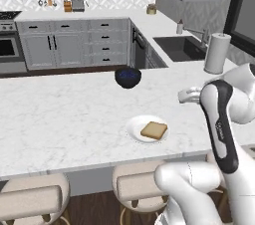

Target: Start the toaster. Once the lever pops up, take the bread to the plate on the dining counter.

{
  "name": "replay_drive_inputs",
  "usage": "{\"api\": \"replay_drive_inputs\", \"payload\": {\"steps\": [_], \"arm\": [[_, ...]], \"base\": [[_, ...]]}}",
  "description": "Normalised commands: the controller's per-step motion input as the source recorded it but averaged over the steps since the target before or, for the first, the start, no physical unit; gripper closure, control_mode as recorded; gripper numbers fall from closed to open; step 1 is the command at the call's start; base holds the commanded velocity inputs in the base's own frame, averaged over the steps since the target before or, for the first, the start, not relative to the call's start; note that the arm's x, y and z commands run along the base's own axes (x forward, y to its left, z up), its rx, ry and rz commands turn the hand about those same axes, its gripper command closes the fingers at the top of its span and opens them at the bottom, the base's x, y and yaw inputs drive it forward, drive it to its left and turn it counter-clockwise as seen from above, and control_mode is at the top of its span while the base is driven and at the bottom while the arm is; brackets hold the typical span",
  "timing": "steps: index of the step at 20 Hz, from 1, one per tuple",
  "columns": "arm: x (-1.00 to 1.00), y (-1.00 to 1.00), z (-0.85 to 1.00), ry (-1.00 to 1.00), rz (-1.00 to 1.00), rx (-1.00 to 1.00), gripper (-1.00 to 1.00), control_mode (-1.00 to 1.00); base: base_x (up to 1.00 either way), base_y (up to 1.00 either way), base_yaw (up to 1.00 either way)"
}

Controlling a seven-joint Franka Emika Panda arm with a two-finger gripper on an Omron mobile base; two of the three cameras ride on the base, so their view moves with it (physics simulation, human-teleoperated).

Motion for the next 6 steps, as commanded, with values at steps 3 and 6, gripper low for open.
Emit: {"api": "replay_drive_inputs", "payload": {"steps": [3,6], "arm": [[-1.00,0.00,0.25,0.29,-0.10,-0.01,-1.00,-1.00],[-1.00,0.00,0.03,0.22,-0.12,-0.07,-1.00,-1.00]], "base": [[0.00,0.00,0.00],[0.00,0.00,0.00]]}}
